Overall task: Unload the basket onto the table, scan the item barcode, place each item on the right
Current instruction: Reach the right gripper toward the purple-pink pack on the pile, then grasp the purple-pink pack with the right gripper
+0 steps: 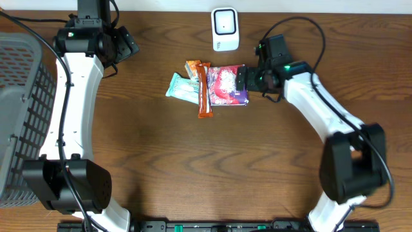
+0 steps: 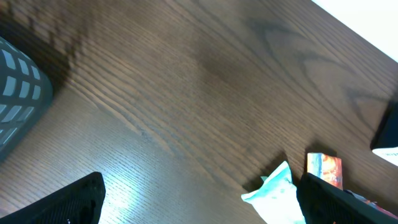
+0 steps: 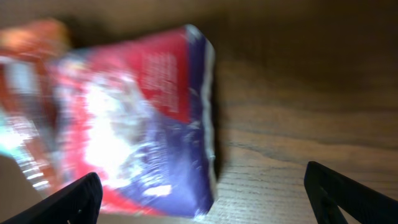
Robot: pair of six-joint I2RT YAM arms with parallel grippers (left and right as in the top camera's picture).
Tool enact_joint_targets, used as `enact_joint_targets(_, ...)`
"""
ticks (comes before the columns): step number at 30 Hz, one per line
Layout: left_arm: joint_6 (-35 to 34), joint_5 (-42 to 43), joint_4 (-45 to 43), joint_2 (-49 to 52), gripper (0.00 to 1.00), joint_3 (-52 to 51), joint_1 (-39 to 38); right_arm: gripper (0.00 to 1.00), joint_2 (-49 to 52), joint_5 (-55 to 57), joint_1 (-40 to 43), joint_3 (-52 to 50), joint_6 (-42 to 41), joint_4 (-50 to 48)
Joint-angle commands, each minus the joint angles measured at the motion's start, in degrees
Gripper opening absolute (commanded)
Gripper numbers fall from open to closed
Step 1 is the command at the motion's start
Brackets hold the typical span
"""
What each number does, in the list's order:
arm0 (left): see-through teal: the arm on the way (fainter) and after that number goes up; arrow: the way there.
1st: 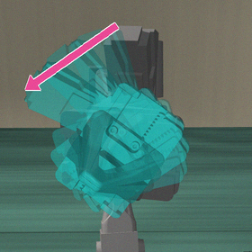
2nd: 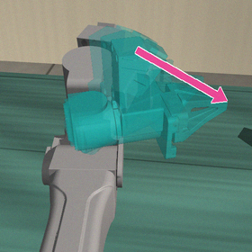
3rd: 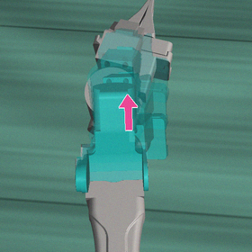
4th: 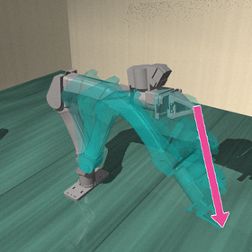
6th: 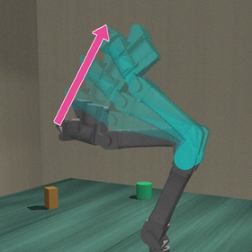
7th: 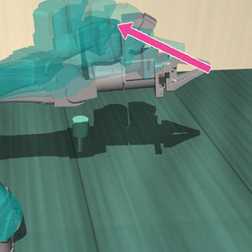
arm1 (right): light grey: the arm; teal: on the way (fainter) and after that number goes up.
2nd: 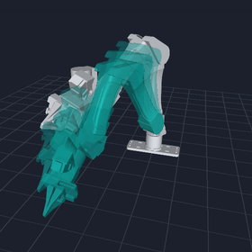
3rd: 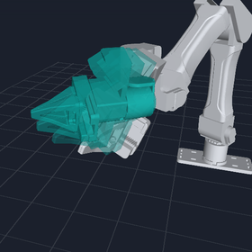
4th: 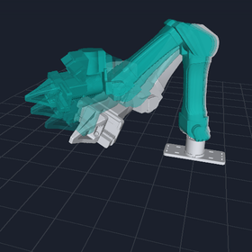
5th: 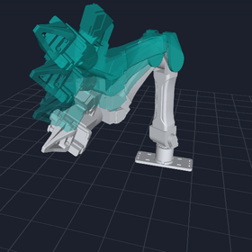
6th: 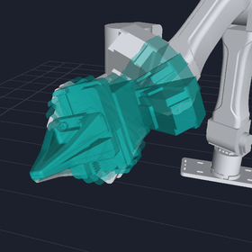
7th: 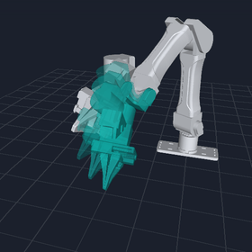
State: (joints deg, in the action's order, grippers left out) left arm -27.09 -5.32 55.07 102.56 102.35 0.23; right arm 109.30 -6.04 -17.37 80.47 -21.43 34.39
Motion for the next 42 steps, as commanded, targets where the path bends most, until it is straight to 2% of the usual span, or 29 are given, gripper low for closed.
enact_joint_targets(1,0.3,-1.0,0.0,0.2,0.98,-0.1,0.0,0.99,4.0,-1.3,0.5,0.3,-2.1,-0.6)
enact_joint_targets(6,0.3,-1.0,0.0,0.2,0.98,-0.1,0.0,0.90,7.5,-7.8,0.5,0.3,-0.2,-3.8)
enact_joint_targets(11,0.3,-1.0,0.0,0.2,0.98,-0.1,0.0,0.62,8.7,-7.8,0.5,0.3,-0.2,-4.0)
enact_joint_targets(13,0.3,-1.0,0.0,0.2,0.98,-0.1,0.0,0.56,9.0,-7.8,0.5,0.3,-0.2,-4.2)
enact_joint_targets(16,0.3,-1.0,0.0,0.2,0.98,-0.1,0.0,0.54,9.1,-8.0,0.4,0.3,-0.2,-4.5)
enact_joint_targets(21,0.3,-1.0,0.0,0.2,0.98,-0.1,0.0,0.59,9.9,-8.1,0.2,-0.2,-0.2,-4.4)
enact_joint_targets(23,0.3,-1.0,0.0,0.2,0.98,-0.1,0.0,0.58,10.8,-9.6,-0.1,-0.6,-0.2,-4.9)
enact_joint_targets(25,0.3,-1.0,0.0,0.2,0.98,-0.1,0.0,0.48,12.0,-11.1,-0.2,-0.6,-0.2,-5.1)
enact_joint_targets(27,0.3,-1.0,0.0,0.2,0.98,-0.1,0.0,0.25,13.2,-11.5,-0.3,-0.6,-0.2,-5.3)
enact_joint_targets(28,0.3,-1.0,0.0,0.2,0.98,-0.1,0.0,0.06,13.6,-11.5,-0.3,-0.6,-0.2,-5.3)
enact_joint_targets(29,0.3,-1.0,0.0,0.2,0.98,-0.1,0.0,0.01,13.6,-11.5,-0.3,-0.6,-0.2,-5.1)
enact_joint_targets(35,0.3,-1.0,0.0,0.2,0.98,-0.1,0.0,0.01,10.7,-9.7,-0.3,-0.1,-0.2,-4.5)
enact_joint_targets(42,0.3,-1.0,0.0,0.2,0.98,-0.1,0.0,0.01,0.0,13.8,-1.7,2.8,0.9,0.3)
